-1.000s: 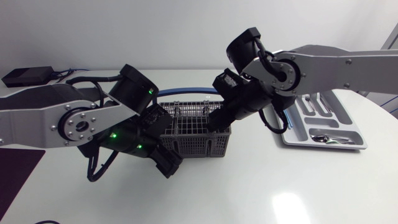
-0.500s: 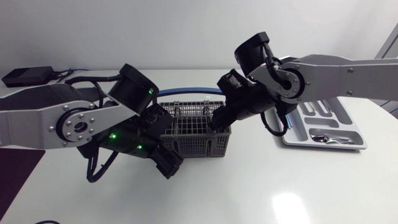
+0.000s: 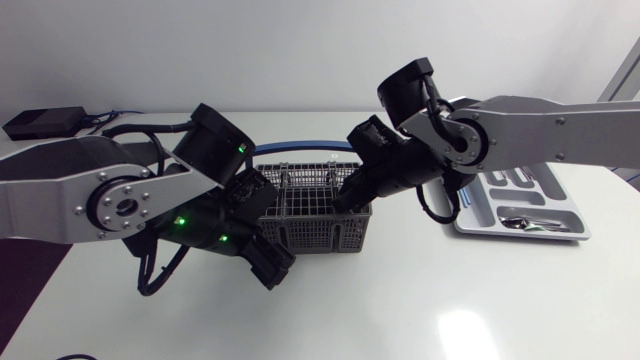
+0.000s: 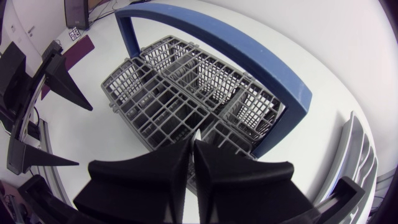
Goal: Unload the cutlery basket into the drawer organizer.
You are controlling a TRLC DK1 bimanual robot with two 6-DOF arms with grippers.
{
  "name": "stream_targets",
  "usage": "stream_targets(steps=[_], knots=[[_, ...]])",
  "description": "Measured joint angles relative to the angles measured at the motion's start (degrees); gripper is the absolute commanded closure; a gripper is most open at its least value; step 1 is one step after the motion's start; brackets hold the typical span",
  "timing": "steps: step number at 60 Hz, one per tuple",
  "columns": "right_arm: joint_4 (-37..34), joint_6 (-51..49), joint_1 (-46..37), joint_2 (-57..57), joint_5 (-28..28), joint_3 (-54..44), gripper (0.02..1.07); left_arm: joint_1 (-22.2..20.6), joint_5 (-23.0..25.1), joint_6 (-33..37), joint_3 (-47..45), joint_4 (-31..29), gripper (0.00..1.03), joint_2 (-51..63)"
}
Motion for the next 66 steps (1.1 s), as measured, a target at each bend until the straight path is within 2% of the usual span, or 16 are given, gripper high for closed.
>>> stream_targets(steps=[20,66], knots=[[0.0,0.5,-2.4,-2.7,-4.3,-1.3,1.01,-0.1,0.0,0.0,-0.4,0.0,0.04,-0.8],[0.4,2.0,-7.6,-9.8,-19.8,-1.4,1.01,-1.1,0.0,-0.9,-1.0,0.0,0.04,-1.6]])
